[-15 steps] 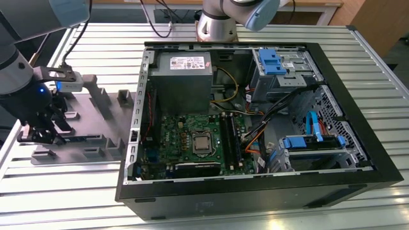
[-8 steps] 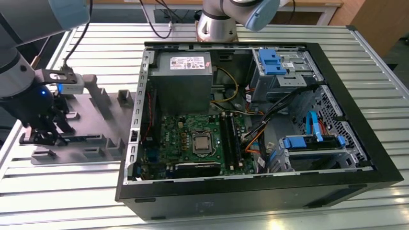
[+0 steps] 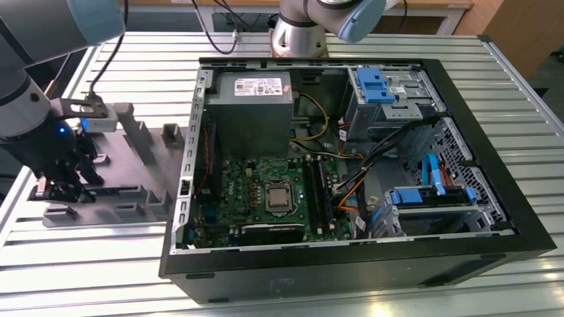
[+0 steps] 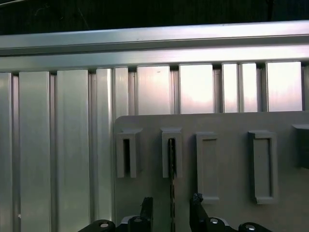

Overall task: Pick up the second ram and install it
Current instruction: 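Pick up the second ram and move it above second insertion slot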

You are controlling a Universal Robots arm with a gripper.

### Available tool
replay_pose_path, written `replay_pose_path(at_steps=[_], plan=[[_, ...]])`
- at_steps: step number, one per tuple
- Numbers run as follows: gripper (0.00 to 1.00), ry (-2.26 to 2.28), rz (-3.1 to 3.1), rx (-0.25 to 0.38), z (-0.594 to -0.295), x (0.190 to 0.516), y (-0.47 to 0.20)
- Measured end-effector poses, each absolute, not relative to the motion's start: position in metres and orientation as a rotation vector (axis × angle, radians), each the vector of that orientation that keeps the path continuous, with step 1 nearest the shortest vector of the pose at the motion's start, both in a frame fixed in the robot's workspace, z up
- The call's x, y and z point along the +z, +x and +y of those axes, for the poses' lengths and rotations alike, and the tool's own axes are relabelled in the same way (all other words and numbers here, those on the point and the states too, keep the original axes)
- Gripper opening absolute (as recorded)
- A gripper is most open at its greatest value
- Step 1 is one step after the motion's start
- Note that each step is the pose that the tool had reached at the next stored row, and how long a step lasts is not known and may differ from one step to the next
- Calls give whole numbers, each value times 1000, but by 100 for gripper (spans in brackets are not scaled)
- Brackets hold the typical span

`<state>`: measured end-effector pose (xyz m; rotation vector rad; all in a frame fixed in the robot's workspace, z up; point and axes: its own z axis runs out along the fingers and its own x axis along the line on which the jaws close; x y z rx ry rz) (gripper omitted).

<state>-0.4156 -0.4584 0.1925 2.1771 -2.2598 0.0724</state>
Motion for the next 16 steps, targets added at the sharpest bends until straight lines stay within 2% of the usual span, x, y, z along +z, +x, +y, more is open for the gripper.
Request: replay_pose_path(at_steps=[4, 5, 6, 7, 16], plan=[[42, 2177, -2260, 72, -458, 191, -416], [35, 2177, -2260, 72, -458, 190, -416], [35, 2177, -2260, 72, -458, 190, -416], [28, 2177, -2260, 72, -458, 190, -416], [27, 2177, -2260, 72, -458, 189, -416]])
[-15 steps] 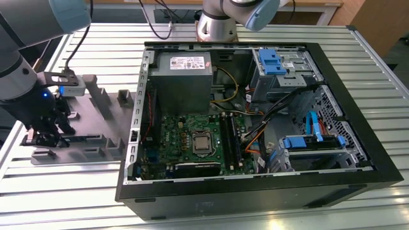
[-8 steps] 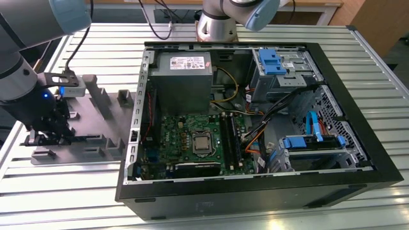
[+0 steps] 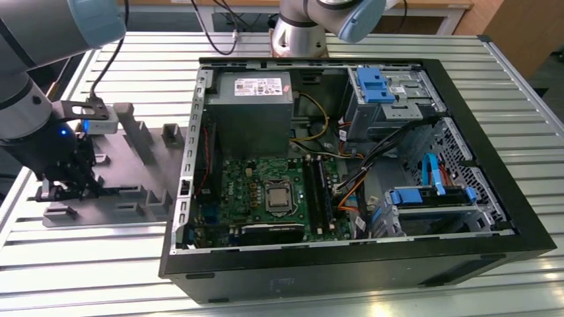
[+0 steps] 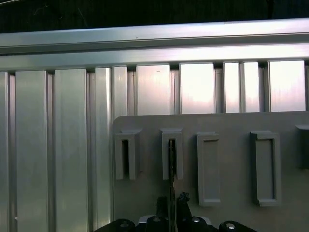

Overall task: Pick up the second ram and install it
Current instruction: 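Pick up the second ram and move it above second insertion slot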

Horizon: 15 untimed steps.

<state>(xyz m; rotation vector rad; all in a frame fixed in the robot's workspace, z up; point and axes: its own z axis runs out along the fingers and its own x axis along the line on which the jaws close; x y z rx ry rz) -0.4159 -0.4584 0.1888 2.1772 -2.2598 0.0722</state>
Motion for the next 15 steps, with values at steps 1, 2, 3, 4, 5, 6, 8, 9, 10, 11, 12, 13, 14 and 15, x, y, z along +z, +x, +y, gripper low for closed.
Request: replay_pose_path(at_steps=[1, 2, 3, 4, 5, 6, 8, 9, 10, 11, 12, 13, 14, 15], plan=[[20, 2177, -2260, 72, -458, 189, -416], [20, 2177, -2260, 72, -458, 189, -416], [20, 2177, -2260, 72, -458, 189, -416], [20, 2177, -2260, 72, -458, 189, -416], [20, 2177, -2260, 72, -458, 188, -416], [20, 2177, -2260, 73, -458, 188, -416], [20, 2177, -2259, 73, -458, 188, -416], [20, 2177, -2259, 73, -458, 188, -416], [20, 2177, -2259, 73, -458, 188, -416], [20, 2177, -2259, 73, -458, 188, -416], [20, 2177, -2259, 73, -458, 187, -416], [20, 2177, -2260, 73, -458, 187, -416], [18, 2177, -2260, 73, -458, 187, -416], [18, 2177, -2259, 73, -458, 187, -416]])
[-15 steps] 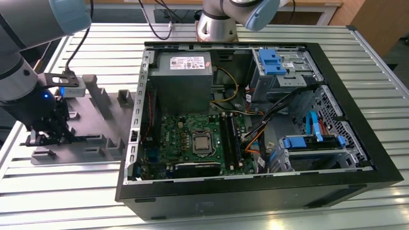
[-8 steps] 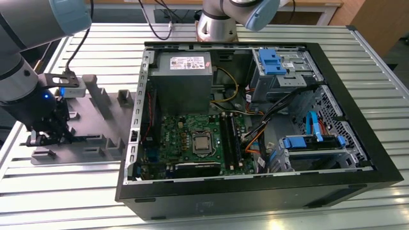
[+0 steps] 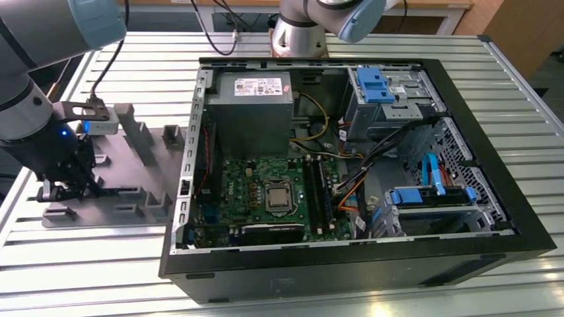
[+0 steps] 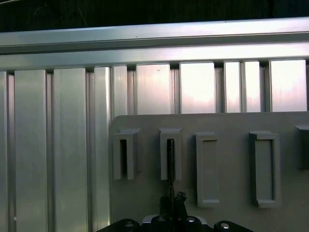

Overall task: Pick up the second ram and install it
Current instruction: 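Pick up the second ram and move it above second insertion slot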

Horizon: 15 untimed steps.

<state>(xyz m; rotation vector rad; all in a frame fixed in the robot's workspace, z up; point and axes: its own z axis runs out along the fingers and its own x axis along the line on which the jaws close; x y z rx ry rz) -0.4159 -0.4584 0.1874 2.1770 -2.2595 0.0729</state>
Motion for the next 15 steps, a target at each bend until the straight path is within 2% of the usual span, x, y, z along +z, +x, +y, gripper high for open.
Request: replay_pose_path(at_steps=[1, 15], plan=[[14, 2177, -2259, 73, -458, 187, -416], [14, 2257, -2182, 73, -460, 187, -416]])
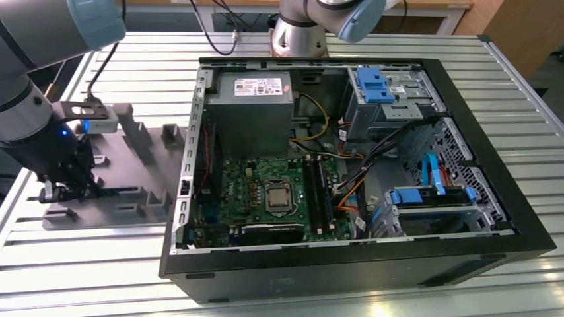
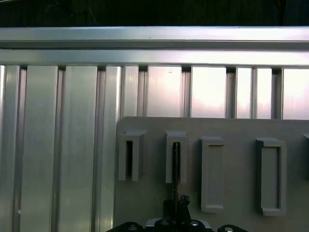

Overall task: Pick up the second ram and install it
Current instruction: 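Pick up the second ram and move it above second insertion slot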

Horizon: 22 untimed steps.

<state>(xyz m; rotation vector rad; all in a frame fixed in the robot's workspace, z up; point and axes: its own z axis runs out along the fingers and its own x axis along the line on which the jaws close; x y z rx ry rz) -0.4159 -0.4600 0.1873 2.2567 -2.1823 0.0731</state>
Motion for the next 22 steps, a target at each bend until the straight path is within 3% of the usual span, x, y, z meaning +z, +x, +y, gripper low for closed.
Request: replay_pose_path(at_steps=[22], plan=[[14, 2179, -2258, 73, -459, 187, -416]])
